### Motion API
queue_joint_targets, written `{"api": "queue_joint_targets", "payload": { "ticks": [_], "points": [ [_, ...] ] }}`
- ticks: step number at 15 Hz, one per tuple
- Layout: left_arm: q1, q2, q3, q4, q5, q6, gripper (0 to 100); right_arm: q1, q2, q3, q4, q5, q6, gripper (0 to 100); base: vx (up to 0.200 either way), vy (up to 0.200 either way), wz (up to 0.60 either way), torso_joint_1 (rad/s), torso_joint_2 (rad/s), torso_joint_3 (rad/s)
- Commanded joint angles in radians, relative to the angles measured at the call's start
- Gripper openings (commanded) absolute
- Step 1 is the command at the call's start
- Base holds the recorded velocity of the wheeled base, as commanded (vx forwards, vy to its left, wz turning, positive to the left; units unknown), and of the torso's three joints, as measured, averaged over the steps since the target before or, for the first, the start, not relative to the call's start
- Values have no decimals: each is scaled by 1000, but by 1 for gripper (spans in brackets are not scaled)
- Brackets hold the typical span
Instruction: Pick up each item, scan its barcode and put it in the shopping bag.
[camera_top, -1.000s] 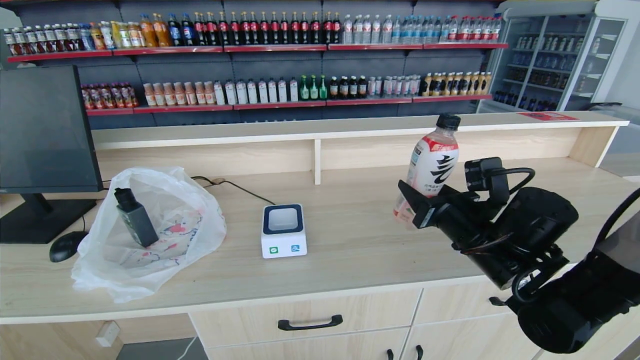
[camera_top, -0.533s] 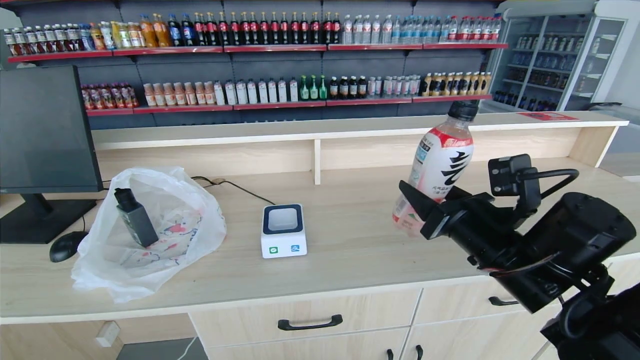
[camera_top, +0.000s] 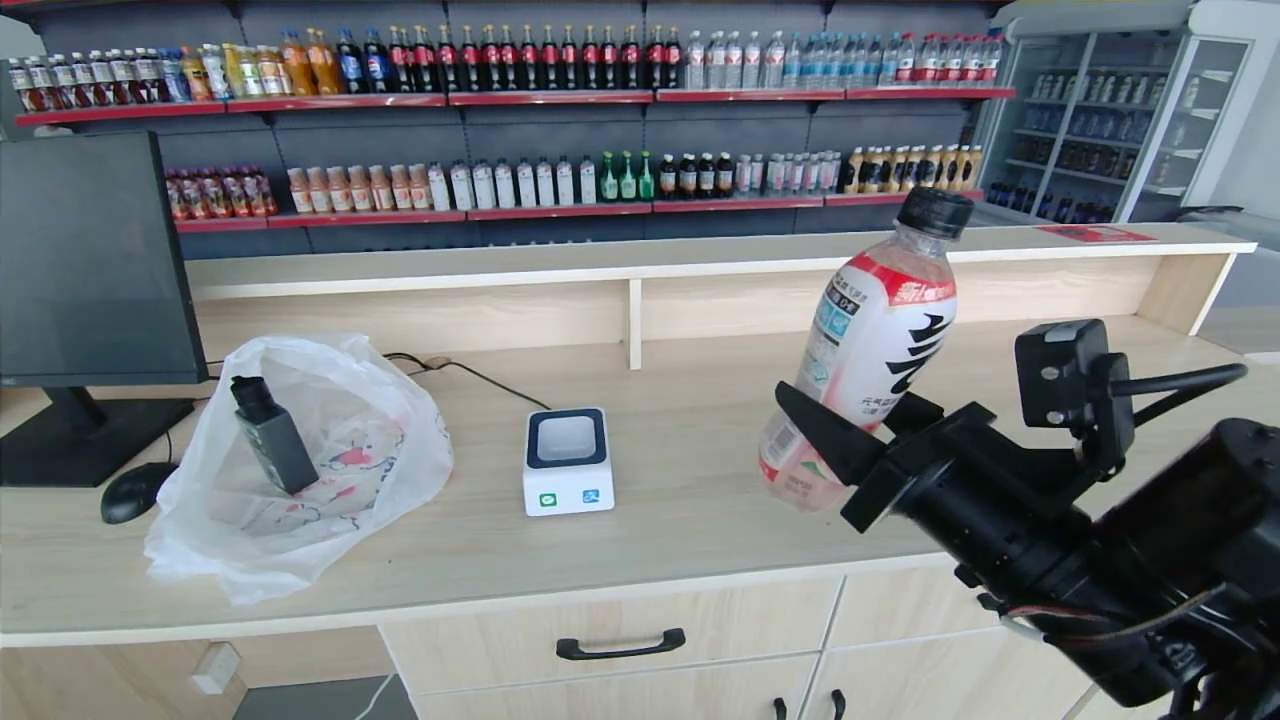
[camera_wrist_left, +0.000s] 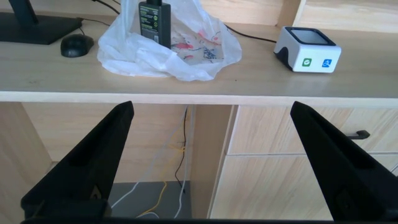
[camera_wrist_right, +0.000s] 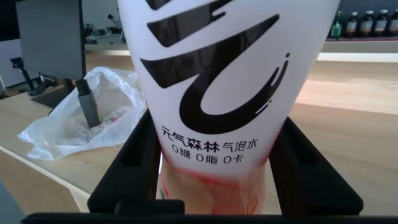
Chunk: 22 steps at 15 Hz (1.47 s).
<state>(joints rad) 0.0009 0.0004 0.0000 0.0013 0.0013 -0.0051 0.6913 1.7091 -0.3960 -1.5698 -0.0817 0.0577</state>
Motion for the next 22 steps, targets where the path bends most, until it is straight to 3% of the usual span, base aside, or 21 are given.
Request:
{"api": "queue_joint_targets", "payload": {
  "ticks": [1, 4, 7, 10, 13, 17, 22],
  "points": [
    [1, 0, 0, 0, 0, -1, 100, 73, -11, 0, -1, 0, 8, 0, 0, 0, 0, 0, 0, 0],
    [1, 0, 0, 0, 0, -1, 100, 93, -19, 5, -1, 0, 30, 0, 0, 0, 0, 0, 0, 0],
    [1, 0, 0, 0, 0, 1, 100, 197, -28, 35, -1, 19, 113, 0, 0, 0, 0, 0, 0, 0],
    [1, 1, 0, 0, 0, -3, 100, 206, -36, 2, -1, 172, 223, 0, 0, 0, 0, 0, 0, 0],
    [1, 0, 0, 0, 0, 2, 100, 218, -45, 16, -1, 212, 335, 0, 0, 0, 0, 0, 0, 0],
    [1, 0, 0, 0, 0, 1, 100, 255, -66, 29, -1, 212, 556, 0, 0, 0, 0, 0, 0, 0],
    [-1, 0, 0, 0, 0, 2, 100, 361, -126, 31, -1, 212, 699, 0, 0, 0, 0, 0, 0, 0]
  ]
}}
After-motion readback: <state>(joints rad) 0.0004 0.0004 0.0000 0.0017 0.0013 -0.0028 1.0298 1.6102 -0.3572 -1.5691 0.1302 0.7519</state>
